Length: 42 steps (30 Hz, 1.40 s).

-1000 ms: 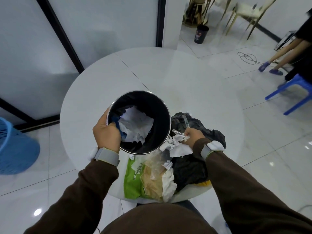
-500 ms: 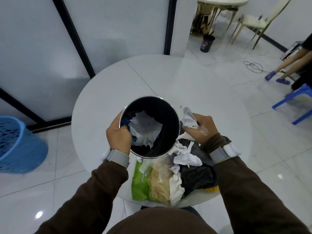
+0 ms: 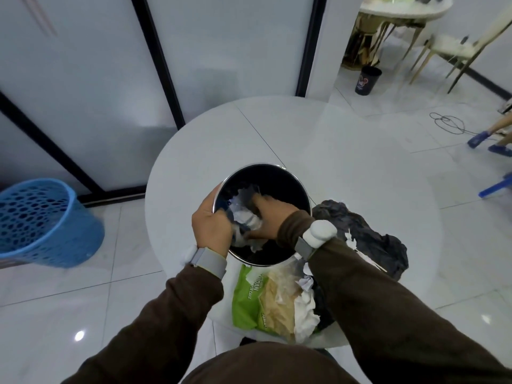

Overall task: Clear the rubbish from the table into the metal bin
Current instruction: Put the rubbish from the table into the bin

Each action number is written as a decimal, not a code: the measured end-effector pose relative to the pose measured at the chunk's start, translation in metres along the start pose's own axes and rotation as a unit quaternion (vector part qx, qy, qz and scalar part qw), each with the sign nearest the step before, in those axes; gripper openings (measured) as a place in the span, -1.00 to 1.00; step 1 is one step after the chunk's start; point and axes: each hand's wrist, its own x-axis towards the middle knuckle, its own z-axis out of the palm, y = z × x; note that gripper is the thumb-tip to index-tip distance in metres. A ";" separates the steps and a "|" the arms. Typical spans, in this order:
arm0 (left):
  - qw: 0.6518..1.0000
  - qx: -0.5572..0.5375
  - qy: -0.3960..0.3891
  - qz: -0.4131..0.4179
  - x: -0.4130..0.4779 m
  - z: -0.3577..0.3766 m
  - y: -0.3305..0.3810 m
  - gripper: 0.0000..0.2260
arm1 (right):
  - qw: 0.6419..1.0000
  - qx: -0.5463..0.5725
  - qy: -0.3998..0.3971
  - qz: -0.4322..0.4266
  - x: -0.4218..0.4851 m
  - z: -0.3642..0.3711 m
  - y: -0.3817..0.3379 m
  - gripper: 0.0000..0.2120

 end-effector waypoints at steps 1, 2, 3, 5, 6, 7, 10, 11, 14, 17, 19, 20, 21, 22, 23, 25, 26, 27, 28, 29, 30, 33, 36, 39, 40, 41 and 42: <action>1.000 0.001 0.002 -0.002 0.000 -0.002 -0.002 -0.43 | 1.000 -0.028 0.002 0.011 0.005 0.004 -0.001 -0.10; 1.000 0.002 0.003 -0.004 0.001 -0.002 -0.005 -0.43 | 0.998 -0.053 0.014 0.014 0.009 0.008 0.000 0.00; 1.000 0.006 0.004 -0.003 0.002 -0.004 -0.008 -0.42 | 0.997 -0.069 0.023 0.012 0.012 0.011 0.000 0.03; 1.000 0.013 0.006 -0.008 0.004 -0.005 -0.012 -0.42 | 0.996 -0.085 0.028 0.004 0.015 0.016 0.003 0.04; 1.000 0.012 0.009 -0.013 0.005 -0.006 -0.014 -0.43 | 0.996 -0.088 0.021 0.003 0.014 0.016 0.002 0.03; 1.000 0.010 0.012 -0.016 0.005 -0.006 -0.014 -0.43 | 0.996 -0.088 0.014 0.005 0.013 0.017 0.003 0.01; 1.000 0.012 0.010 -0.009 0.006 -0.005 -0.013 -0.42 | 0.997 -0.079 0.016 0.012 0.003 0.014 0.008 -0.12; 1.000 0.008 0.010 -0.008 0.007 -0.004 -0.013 -0.42 | 0.998 -0.052 0.025 0.007 -0.001 0.012 0.012 -0.18; 1.000 -0.006 0.011 -0.019 0.009 0.000 -0.012 -0.43 | 0.986 0.096 0.111 -0.078 -0.023 -0.001 0.026 -0.34; 1.000 -0.007 0.007 -0.021 0.010 0.007 -0.013 -0.43 | 0.926 0.190 0.300 -0.129 -0.050 -0.015 0.039 -0.50; 1.000 -0.014 0.009 -0.020 0.013 0.007 -0.013 -0.43 | 0.880 0.210 0.415 -0.097 -0.067 -0.018 0.048 -0.59; 1.000 -0.016 0.008 -0.018 0.015 0.008 -0.013 -0.43 | 0.864 0.205 0.455 -0.070 -0.074 -0.015 0.057 -0.64; 1.000 -0.016 0.005 -0.014 0.016 0.009 -0.013 -0.42 | 0.854 0.201 0.478 -0.038 -0.080 -0.010 0.068 -0.69; 1.000 -0.014 0.002 -0.009 0.018 0.010 -0.015 -0.42 | 0.850 0.204 0.486 0.000 -0.085 -0.001 0.079 -0.73; 1.000 -0.013 -0.001 -0.007 0.019 0.010 -0.016 -0.41 | 0.849 0.215 0.481 0.044 -0.090 0.010 0.091 -0.76; 1.000 -0.006 -0.010 -0.007 0.020 0.014 -0.017 -0.41 | 0.859 0.230 0.435 0.139 -0.099 0.034 0.115 -0.79; 1.000 -0.004 -0.008 -0.005 0.020 0.013 -0.018 -0.41 | 0.881 0.212 0.383 0.180 -0.101 0.046 0.123 -0.71; 1.000 -0.004 -0.008 -0.005 0.019 0.014 -0.018 -0.41 | 0.908 0.176 0.307 0.225 -0.103 0.057 0.131 -0.55; 1.000 -0.005 -0.011 -0.005 0.018 0.016 -0.018 -0.41 | 0.928 0.138 0.215 0.271 -0.105 0.067 0.138 -0.36; 1.000 -0.006 -0.010 -0.008 0.018 0.014 -0.018 -0.41 | 0.939 0.100 0.124 0.306 -0.105 0.075 0.139 -0.17; 1.000 -0.007 -0.010 -0.010 0.017 0.014 -0.020 -0.41 | 0.940 0.072 0.051 0.331 -0.105 0.082 0.140 -0.03; 1.000 -0.004 -0.010 -0.013 0.019 0.012 -0.025 -0.41 | 0.937 0.028 -0.031 0.347 -0.100 0.100 0.139 0.18; 1.000 0.001 -0.004 -0.019 0.019 0.010 -0.025 -0.42 | 0.937 0.002 -0.068 0.343 -0.086 0.113 0.141 0.18; 1.000 0.011 0.002 -0.014 0.020 0.005 -0.026 -0.42 | 0.942 -0.018 -0.081 0.324 -0.074 0.117 0.144 -0.10; 1.000 0.014 0.003 -0.010 0.021 0.003 -0.026 -0.42 | 0.946 -0.020 -0.084 0.312 -0.071 0.118 0.146 -0.21; 1.000 0.017 0.004 -0.010 0.022 0.001 -0.027 -0.42 | 0.950 -0.022 -0.087 0.299 -0.068 0.119 0.146 -0.30; 1.000 0.020 0.006 -0.012 0.022 0.000 -0.028 -0.43 | 0.953 -0.026 -0.092 0.288 -0.066 0.121 0.147 -0.38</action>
